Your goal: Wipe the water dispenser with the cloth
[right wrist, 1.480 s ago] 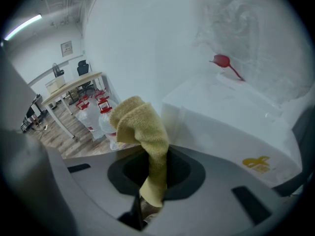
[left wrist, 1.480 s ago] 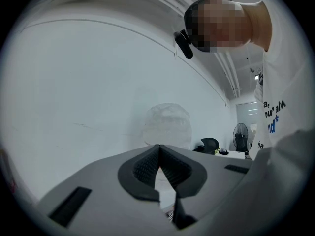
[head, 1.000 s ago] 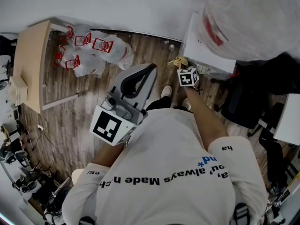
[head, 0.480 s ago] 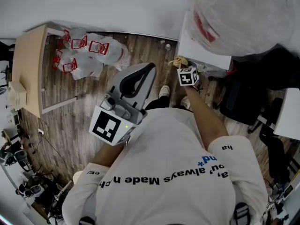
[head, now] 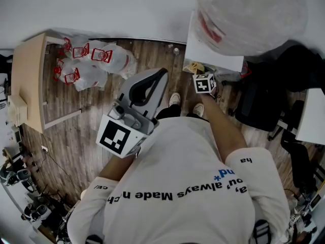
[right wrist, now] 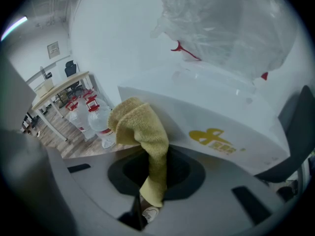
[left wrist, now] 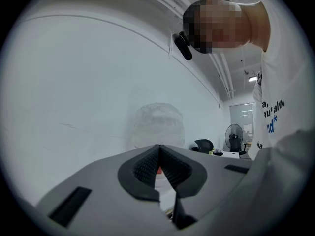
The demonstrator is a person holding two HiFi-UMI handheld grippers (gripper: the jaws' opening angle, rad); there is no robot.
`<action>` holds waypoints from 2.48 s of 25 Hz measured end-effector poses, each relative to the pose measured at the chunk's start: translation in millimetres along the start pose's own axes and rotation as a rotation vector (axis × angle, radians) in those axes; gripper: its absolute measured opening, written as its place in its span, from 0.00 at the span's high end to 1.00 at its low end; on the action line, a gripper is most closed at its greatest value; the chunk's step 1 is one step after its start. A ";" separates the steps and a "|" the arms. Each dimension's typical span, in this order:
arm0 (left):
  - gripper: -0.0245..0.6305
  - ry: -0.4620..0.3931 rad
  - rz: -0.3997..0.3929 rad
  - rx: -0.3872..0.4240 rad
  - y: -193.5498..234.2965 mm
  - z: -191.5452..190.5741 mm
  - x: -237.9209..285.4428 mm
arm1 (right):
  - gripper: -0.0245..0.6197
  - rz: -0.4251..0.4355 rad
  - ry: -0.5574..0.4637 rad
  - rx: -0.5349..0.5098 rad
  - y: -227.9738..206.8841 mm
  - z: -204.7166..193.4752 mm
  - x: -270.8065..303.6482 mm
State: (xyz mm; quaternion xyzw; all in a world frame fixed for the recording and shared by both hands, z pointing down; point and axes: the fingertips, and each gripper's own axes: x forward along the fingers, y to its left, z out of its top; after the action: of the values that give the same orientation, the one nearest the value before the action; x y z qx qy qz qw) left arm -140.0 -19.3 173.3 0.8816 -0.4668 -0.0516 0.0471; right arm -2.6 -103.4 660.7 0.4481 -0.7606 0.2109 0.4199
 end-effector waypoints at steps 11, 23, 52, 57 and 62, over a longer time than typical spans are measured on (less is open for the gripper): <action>0.93 -0.002 -0.042 -0.005 -19.1 -2.3 16.4 | 0.87 -0.044 0.005 0.048 -37.8 -19.0 -14.7; 0.93 -0.014 -0.080 -0.010 -38.4 -1.9 29.4 | 0.87 -0.095 0.002 0.115 -76.3 -36.8 -29.2; 0.93 -0.021 -0.158 -0.029 -90.5 -9.4 66.7 | 0.87 -0.195 0.001 0.191 -169.0 -76.6 -65.7; 0.93 -0.018 -0.157 -0.031 -96.3 -10.0 71.9 | 0.87 -0.191 0.003 0.182 -172.5 -76.3 -66.3; 0.93 -0.002 -0.147 -0.033 -95.7 -13.2 72.1 | 0.87 -0.186 0.005 0.170 -173.8 -76.6 -62.2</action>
State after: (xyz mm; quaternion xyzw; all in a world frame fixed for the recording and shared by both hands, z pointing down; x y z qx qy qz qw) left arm -19.6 -25.1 170.4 0.9125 -0.4001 -0.0636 0.0573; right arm 196.3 -107.2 642.3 0.5500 -0.6942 0.2357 0.4001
